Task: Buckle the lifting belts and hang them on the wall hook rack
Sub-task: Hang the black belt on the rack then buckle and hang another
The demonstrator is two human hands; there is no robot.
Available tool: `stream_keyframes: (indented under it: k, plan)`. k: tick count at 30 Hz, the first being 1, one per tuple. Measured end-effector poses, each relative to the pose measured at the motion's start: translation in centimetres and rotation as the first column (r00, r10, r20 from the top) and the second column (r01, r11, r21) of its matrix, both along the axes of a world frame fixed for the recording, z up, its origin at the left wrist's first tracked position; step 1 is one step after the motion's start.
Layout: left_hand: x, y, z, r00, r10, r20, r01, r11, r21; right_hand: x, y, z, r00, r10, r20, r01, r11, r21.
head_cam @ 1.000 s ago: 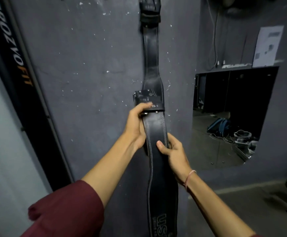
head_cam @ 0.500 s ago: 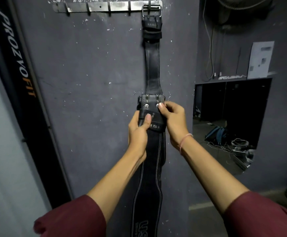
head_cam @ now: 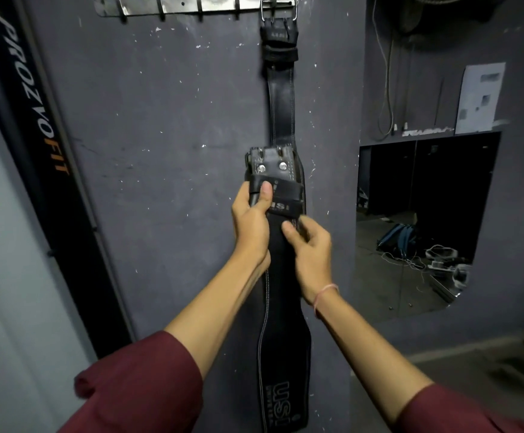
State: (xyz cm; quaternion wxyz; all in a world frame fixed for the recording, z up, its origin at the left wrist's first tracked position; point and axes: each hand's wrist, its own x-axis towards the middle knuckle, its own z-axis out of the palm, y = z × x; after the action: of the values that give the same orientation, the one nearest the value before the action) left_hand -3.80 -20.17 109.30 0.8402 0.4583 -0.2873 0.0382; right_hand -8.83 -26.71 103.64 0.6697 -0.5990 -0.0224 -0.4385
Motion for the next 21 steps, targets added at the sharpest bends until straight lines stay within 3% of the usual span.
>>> stream_keyframes:
  k: [5, 9, 11, 16, 21]
  plan:
    - [1.3, 0.1, 1.4, 0.998, 0.044, 0.053, -0.048, 0.996, 0.081, -0.3, 0.7, -4.7, 0.991, 0.01, -0.137, -0.002, 0.998, 0.061]
    - [1.0, 0.2, -0.4, 0.956, 0.076, 0.285, -0.188, 0.901, 0.392, 0.1, 0.1, -1.4, 0.992, -0.123, -0.036, 0.124, 0.992, 0.02]
    - [0.0, 0.4, -2.9, 0.949, 0.053, 0.311, -0.194, 0.877, 0.44, 0.3, -0.6, 0.4, 0.987, -0.164, 0.006, 0.164, 0.987, 0.004]
    - [-2.1, 0.4, -7.1, 0.966, 0.013, 0.258, -0.144, 0.856, 0.496, 1.3, -2.1, 3.2, 0.975, -0.223, 0.018, 0.223, 0.975, 0.003]
    - [-1.4, -0.2, -6.9, 0.92, 0.118, 0.373, -0.275, 0.874, 0.402, 0.1, -2.5, 2.9, 0.968, -0.247, -0.043, 0.235, 0.955, -0.183]
